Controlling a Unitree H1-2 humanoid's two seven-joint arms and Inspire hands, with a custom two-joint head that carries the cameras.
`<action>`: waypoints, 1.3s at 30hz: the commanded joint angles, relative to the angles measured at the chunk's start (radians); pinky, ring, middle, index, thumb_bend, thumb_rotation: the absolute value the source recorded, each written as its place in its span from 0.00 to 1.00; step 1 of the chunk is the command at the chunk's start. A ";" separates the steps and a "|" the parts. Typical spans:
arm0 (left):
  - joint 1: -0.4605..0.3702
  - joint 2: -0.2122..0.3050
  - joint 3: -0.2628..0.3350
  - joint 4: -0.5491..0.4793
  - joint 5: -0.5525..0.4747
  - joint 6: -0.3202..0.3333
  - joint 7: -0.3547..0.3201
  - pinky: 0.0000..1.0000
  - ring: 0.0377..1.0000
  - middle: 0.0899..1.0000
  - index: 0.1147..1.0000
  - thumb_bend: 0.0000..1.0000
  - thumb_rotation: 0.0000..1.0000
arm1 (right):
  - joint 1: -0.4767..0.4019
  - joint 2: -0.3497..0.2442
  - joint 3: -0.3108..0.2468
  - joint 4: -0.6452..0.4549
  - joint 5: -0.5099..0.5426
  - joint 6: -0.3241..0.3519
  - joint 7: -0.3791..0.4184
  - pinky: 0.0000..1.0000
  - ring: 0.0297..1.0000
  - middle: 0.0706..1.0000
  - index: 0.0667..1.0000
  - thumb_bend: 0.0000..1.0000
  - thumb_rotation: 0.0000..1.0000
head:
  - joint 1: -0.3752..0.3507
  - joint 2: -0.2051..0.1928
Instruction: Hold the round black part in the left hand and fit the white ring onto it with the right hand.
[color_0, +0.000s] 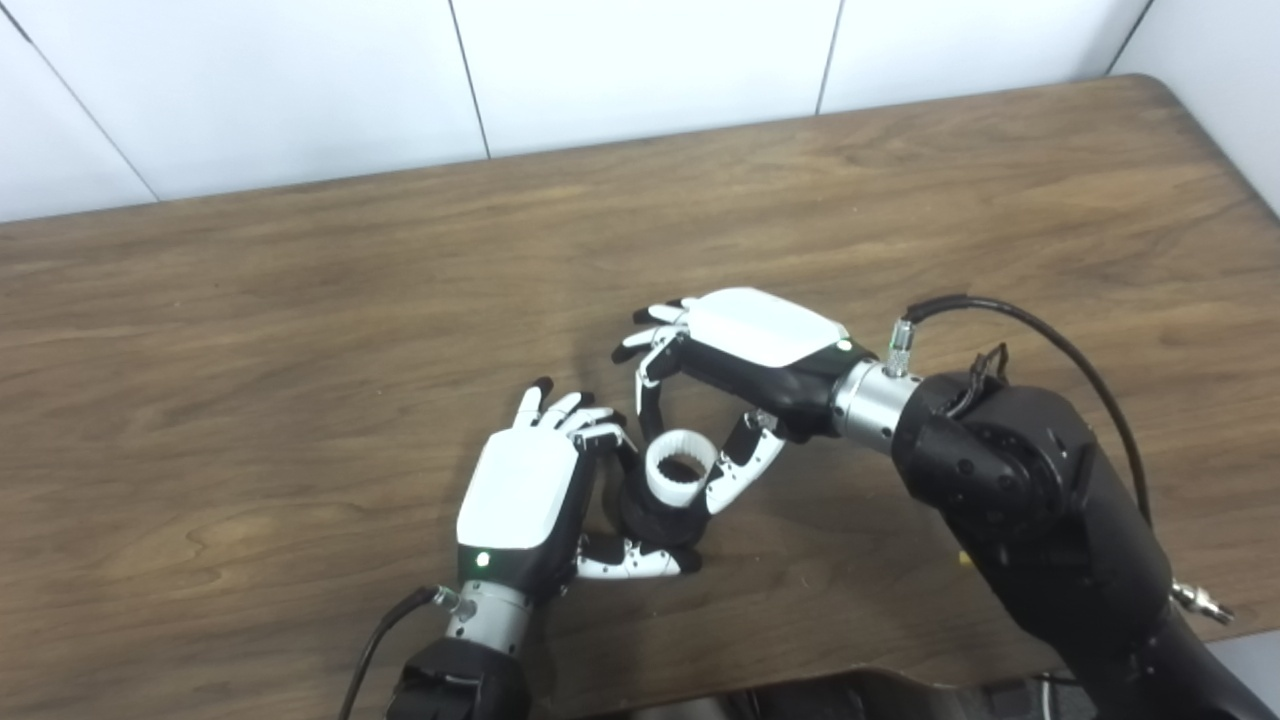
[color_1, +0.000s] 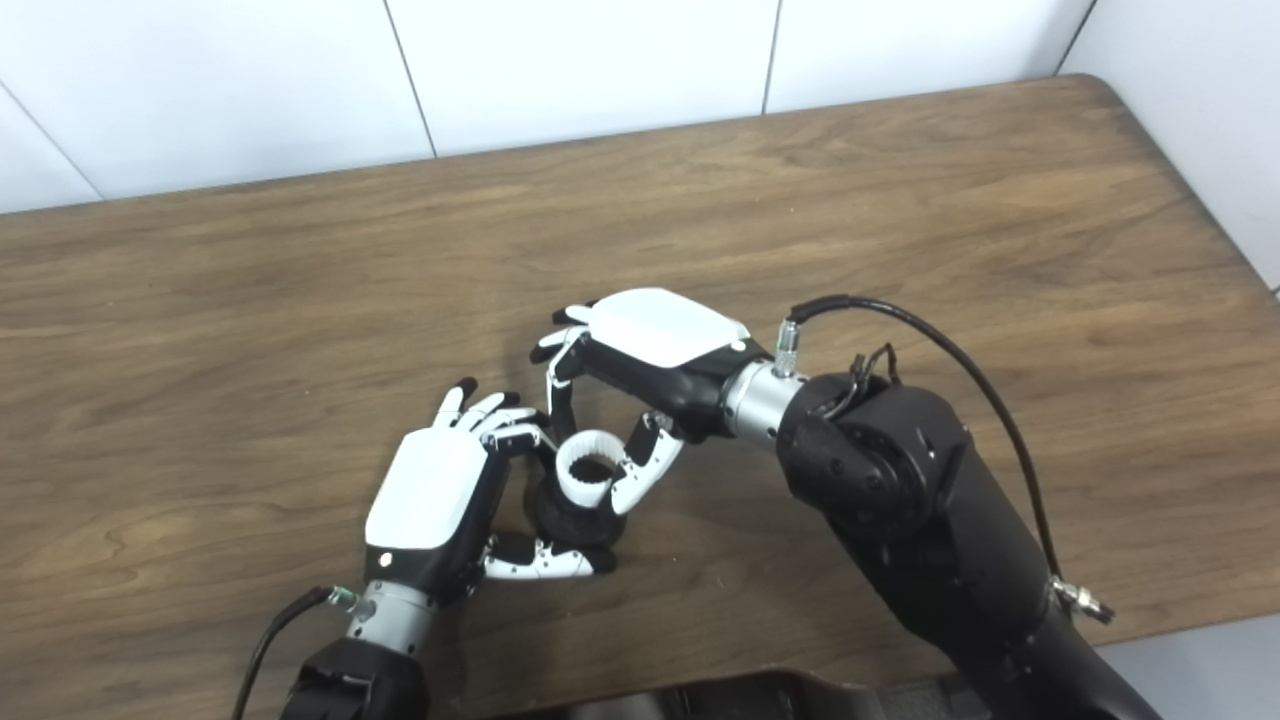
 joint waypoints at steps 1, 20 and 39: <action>0.003 -0.005 -0.016 0.002 0.011 0.000 -0.036 1.00 0.88 0.75 0.42 0.52 0.05 | -0.013 0.009 -0.004 -0.027 -0.007 -0.034 -0.030 1.00 0.98 0.87 0.45 0.52 0.14 | -0.001 0.001; -0.005 -0.008 -0.026 0.003 0.011 0.010 -0.035 1.00 0.88 0.75 0.42 0.52 0.05 | 0.002 0.040 -0.013 -0.004 -0.023 -0.090 -0.053 1.00 0.98 0.86 0.45 0.52 0.14 | 0.005 0.006; -0.010 -0.013 -0.027 0.004 0.009 0.013 -0.038 1.00 0.88 0.75 0.41 0.52 0.05 | 0.005 0.040 -0.018 0.023 -0.021 -0.097 -0.061 1.00 0.97 0.86 0.45 0.52 0.13 | 0.000 0.004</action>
